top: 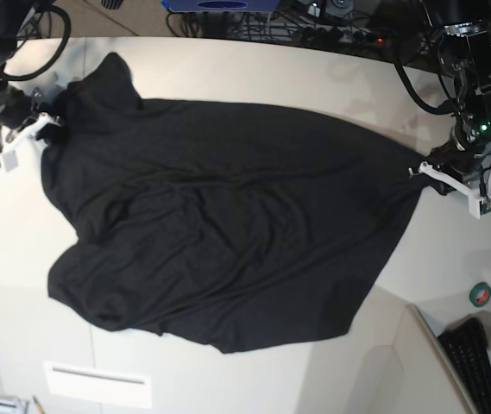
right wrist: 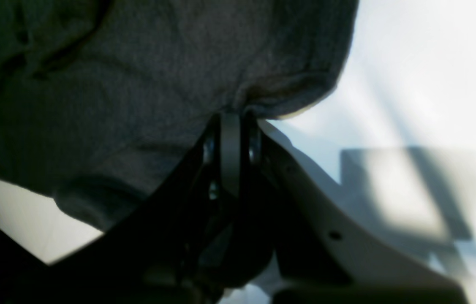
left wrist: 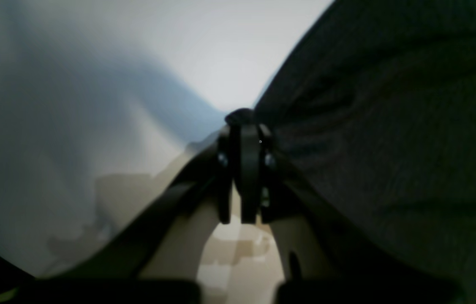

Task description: Layout the t-shirt on the table in an organized manner, then fold the t-shirt properly

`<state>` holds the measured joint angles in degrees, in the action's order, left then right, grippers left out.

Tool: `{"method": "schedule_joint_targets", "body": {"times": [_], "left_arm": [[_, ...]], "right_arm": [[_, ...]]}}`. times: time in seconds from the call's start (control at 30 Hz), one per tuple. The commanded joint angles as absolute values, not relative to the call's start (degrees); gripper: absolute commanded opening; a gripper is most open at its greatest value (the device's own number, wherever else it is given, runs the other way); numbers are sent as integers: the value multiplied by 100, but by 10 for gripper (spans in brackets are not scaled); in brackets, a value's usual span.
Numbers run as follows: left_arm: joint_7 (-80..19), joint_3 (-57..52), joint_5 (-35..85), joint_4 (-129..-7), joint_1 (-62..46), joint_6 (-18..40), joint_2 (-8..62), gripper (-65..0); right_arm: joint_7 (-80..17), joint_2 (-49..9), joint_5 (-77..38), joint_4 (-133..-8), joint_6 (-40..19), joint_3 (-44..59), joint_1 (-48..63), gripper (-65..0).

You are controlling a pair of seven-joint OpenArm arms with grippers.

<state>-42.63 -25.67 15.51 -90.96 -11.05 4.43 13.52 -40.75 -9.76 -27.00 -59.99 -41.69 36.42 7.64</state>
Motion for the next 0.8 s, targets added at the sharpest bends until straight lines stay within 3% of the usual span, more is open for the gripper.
{"method": "schedule_joint_targets", "body": {"times": [0.0,0.2,0.3,0.53,0.77], "left_arm": [[-4145,-2598,1543,-9218,-1130,409,1437,-650],[-4180,-2369,1534,-9587,-945,418,1473,-650],[-4189,-1789,1534,-9622,-470,382,1560,-650],[-4198,-453,1534,-8629,980,382,1587,-650],[-4145,426,1543,-6624,2949,374,1525,-650]], "right_arm": [[-4681,-1103,-2193,-6281,-4000,3644,1042,-650],[-5147,-1095,-2167,-8444,-4000,3635,1297,-650],[-5481,-1420,-2158,-8602,-4000,3618,655,-650],[-5701,-2316,-1675,-6589,-4000,3160,-1710,-650],[-4119,-2448,136,-4171,-4000,2404,-3978,-650]]}}
